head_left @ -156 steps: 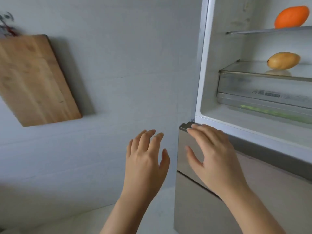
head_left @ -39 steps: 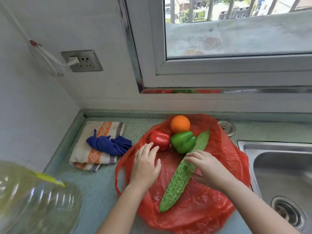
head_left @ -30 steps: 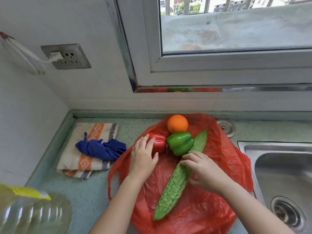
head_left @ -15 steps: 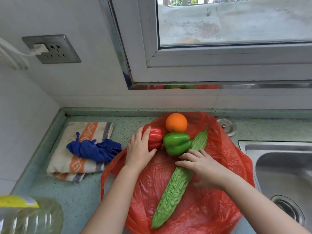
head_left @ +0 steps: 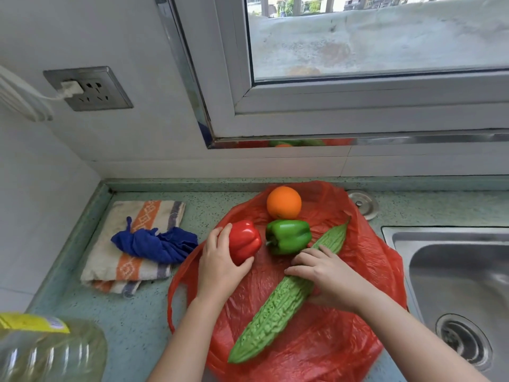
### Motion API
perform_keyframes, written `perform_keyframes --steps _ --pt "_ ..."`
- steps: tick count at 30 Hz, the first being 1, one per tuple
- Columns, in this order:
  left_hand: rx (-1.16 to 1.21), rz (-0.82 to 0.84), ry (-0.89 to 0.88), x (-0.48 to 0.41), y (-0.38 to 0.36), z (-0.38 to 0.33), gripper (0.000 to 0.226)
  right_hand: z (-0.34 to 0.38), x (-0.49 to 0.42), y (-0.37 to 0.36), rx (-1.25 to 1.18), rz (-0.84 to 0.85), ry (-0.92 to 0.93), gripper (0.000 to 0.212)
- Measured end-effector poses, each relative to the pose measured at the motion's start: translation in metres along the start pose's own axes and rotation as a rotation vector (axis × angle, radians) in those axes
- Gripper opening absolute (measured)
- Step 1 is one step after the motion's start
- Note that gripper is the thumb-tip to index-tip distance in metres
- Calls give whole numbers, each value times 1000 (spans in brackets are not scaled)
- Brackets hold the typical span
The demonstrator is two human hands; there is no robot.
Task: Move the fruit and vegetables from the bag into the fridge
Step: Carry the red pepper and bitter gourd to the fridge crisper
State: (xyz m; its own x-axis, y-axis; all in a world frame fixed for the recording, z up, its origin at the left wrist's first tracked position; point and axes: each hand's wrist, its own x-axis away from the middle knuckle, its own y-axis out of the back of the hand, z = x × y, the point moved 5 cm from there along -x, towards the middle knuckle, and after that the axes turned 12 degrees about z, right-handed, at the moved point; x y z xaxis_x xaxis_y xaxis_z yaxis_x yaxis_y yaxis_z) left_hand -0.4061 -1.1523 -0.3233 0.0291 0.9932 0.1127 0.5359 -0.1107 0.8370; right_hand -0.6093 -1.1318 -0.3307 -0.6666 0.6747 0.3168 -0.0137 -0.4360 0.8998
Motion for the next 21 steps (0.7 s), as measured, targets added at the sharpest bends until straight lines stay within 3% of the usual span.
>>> perform_keyframes --steps 9,21 --pt "188 -86 6 57 43 8 80 27 35 28 -108 -289 19 51" --pt "317 -131 -72 128 86 -8 78 88 93 77 -565 -707 -49 57"
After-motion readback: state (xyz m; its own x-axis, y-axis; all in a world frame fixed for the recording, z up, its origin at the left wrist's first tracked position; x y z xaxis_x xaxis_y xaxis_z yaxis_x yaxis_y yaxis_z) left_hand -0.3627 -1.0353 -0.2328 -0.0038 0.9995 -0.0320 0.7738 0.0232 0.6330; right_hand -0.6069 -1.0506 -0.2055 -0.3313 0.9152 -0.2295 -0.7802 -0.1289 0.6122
